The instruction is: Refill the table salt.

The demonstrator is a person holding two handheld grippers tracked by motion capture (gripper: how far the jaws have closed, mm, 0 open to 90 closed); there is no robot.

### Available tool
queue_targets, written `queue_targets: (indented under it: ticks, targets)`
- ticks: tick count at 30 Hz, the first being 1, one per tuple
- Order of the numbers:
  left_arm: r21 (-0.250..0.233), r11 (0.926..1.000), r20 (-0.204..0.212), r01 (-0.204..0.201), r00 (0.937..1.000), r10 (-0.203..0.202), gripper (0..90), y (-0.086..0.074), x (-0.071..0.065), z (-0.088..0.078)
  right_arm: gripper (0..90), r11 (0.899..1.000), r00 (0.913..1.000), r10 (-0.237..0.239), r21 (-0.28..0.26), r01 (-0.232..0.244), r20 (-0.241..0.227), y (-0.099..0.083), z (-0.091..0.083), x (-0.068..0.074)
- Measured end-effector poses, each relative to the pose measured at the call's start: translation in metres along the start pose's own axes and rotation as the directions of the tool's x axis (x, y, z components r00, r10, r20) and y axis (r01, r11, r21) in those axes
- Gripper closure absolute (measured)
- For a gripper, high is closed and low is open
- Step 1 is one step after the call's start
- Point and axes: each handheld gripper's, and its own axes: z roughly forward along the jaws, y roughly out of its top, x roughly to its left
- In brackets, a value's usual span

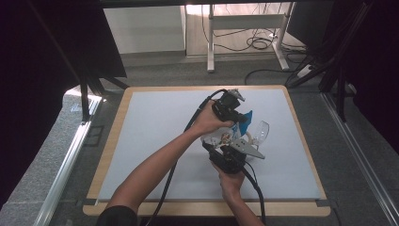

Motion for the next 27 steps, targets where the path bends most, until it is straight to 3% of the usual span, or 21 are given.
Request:
queue_targets:
  ticks: [27]
  targets:
    - [-0.012,0.9999,-0.005,0.008,1.0000,-0.008,89.5,-0.0057,0.0015,-0.0029,63.4,1.000,0.9999,-0.004,0.003,0.004,-0.014,-0.0040,0.0015,-0.0005]
